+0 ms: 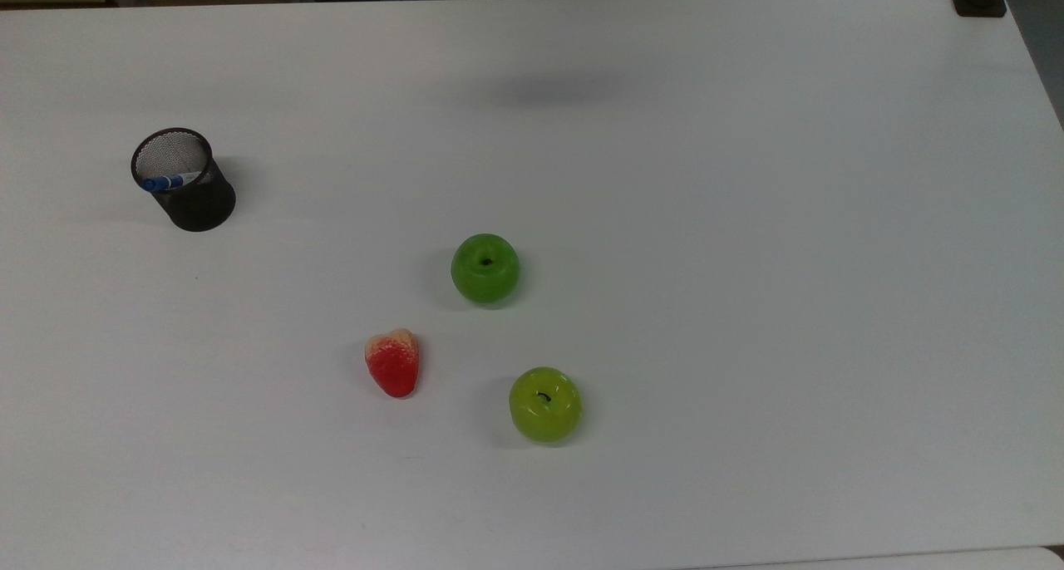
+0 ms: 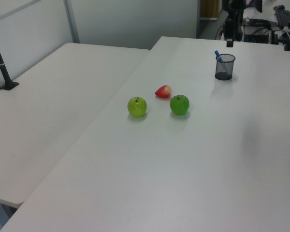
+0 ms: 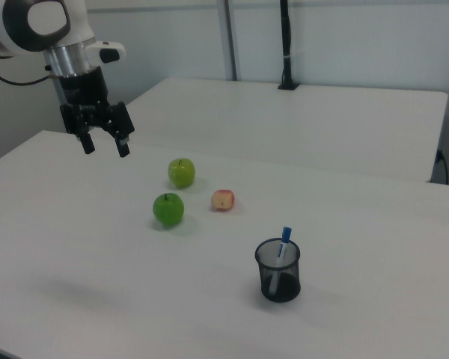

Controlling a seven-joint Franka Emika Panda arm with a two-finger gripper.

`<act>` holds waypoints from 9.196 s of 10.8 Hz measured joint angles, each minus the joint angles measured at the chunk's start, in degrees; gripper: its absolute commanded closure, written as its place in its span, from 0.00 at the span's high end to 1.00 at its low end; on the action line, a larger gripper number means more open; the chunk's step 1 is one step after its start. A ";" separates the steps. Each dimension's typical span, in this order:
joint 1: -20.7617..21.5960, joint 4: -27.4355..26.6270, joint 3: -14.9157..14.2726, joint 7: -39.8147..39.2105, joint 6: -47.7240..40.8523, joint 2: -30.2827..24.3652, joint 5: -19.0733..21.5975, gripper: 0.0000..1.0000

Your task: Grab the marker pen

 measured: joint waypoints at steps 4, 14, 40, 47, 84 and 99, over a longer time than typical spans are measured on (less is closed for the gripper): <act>-0.58 0.00 -0.02 0.00 0.00 0.00 0.00 1.00; -1.20 0.00 -0.04 0.00 0.00 0.00 0.80 1.00; -27.39 3.07 -0.53 -13.15 27.28 17.72 0.76 1.00; -27.36 3.11 -0.45 -19.88 35.60 24.28 0.74 0.57; -17.07 6.49 2.26 -9.92 26.29 14.93 7.08 0.05; 4.24 3.21 2.43 -1.64 3.70 19.29 7.09 0.05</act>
